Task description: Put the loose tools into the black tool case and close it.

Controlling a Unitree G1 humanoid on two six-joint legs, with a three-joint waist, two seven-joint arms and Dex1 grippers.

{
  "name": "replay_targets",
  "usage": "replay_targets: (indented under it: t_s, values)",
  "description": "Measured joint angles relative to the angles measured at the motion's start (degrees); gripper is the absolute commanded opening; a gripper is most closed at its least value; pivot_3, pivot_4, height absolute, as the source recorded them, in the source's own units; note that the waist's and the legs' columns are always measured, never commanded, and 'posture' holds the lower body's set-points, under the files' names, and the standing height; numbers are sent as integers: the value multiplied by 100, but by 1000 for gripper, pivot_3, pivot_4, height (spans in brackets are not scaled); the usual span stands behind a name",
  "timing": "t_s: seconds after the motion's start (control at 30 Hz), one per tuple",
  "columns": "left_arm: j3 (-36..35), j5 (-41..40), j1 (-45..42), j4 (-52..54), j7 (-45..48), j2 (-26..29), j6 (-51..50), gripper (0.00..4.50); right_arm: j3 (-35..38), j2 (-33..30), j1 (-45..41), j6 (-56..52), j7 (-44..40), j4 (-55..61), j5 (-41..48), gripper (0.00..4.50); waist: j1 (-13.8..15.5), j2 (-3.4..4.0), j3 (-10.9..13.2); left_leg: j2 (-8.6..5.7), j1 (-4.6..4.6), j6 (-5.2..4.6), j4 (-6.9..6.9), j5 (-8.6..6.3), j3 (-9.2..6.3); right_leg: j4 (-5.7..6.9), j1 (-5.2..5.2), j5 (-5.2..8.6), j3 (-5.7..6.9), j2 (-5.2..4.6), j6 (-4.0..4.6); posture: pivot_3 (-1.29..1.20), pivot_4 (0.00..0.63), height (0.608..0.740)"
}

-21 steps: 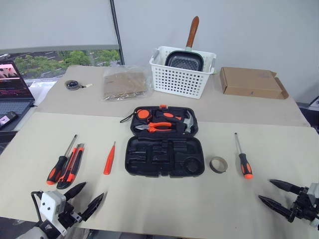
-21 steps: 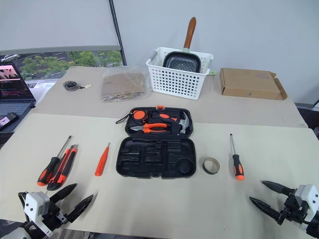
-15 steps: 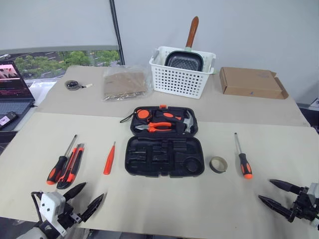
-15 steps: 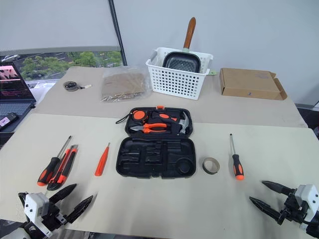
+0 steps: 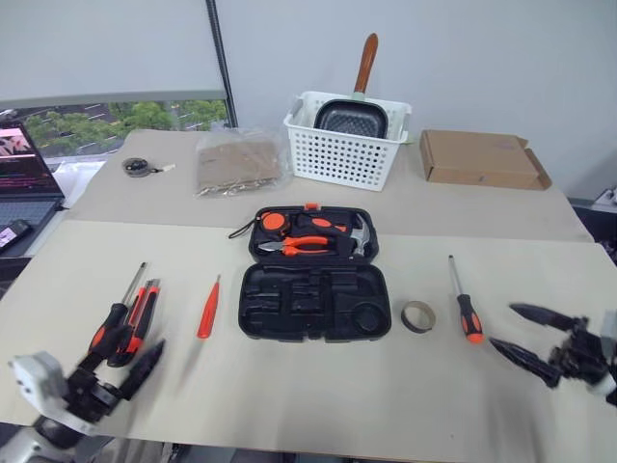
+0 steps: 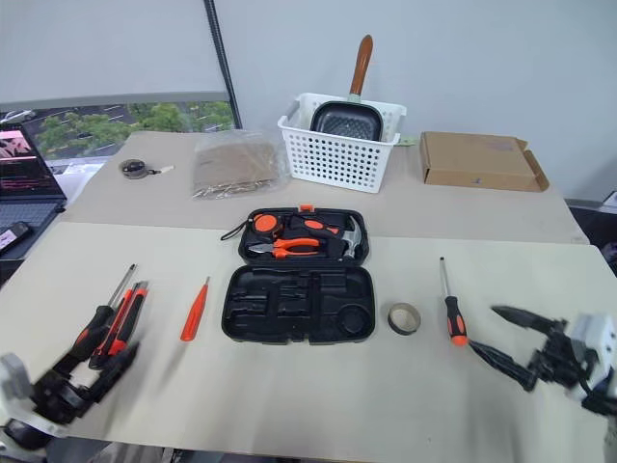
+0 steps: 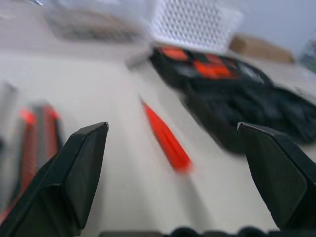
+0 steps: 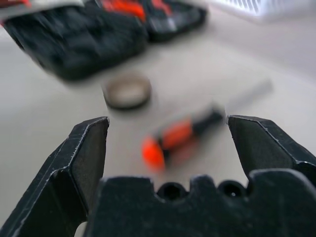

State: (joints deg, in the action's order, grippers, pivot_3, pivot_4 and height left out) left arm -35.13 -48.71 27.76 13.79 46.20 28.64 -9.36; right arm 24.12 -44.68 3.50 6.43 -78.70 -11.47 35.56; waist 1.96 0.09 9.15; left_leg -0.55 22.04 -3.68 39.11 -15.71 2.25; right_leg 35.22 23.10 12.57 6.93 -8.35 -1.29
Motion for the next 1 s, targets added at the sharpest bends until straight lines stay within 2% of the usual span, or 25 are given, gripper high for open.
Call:
replay_targets:
  t_s: [0.13,0.33,0.63,0.87,1.0]
  values:
    - [-529,114,-468,-442,-848,462,-378,4500,-530,0,-769,-508,13,731,100,4405,7,-14,-3,13,1,13,0,12,2,-6,4,-5,12,25,3,0,150,700]
    - [-857,820,-709,-1315,-1585,918,-661,4500,-1158,71,-1527,-718,-163,889,88,4405,43,-40,-8,10,16,-23,0,8,13,-31,10,-33,9,44,52,0,150,700]
    - [-423,1404,-691,-1196,-1805,851,-1105,4500,-1733,156,-2466,-885,-557,859,45,4405,49,-49,-7,11,15,32,1,-17,17,-24,16,-35,13,8,59,0,150,700]
    - [-375,1589,-755,-1049,-1780,828,-1214,4500,-1823,251,-2547,-890,-632,758,-56,4405,42,-49,-8,12,9,42,2,-10,20,-22,15,-35,14,8,55,0,150,700]
    - [-397,1459,-871,-861,-1647,609,-1190,4500,-1823,267,-2529,-890,-631,753,-59,4405,49,-50,-8,14,9,46,2,-8,21,-21,15,-37,15,8,58,0,150,700]
